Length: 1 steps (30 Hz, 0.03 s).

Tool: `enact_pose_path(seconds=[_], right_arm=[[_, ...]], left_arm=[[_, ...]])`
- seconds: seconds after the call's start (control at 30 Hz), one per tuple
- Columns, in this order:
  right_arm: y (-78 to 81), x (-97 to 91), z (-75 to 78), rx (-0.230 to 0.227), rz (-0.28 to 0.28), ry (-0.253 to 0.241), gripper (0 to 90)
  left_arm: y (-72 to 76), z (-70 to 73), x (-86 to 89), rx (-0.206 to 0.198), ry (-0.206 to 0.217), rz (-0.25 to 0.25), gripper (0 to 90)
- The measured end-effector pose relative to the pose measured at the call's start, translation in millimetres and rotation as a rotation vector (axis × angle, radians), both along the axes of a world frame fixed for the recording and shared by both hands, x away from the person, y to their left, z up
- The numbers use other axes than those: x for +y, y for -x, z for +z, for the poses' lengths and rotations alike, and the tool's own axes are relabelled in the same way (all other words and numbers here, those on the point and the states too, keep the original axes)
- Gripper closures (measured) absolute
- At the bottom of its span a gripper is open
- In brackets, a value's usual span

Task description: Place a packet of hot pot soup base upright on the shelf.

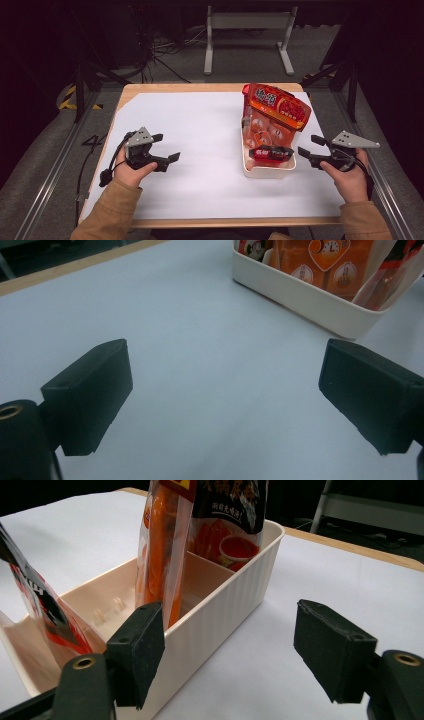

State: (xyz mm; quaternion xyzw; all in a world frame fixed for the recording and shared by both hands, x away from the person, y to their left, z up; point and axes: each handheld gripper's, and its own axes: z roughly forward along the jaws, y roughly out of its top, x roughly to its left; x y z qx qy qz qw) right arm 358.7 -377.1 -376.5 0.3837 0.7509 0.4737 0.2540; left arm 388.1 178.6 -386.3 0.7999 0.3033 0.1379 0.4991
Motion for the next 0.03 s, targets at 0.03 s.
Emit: enact_pose_path(seconds=[0.03], right_arm=[[-0.1,-0.1,0.0,-0.001,0.000,-0.001,29.1]], left_arm=[[0.0,0.0,0.0,0.000,0.000,0.000,7.8]])
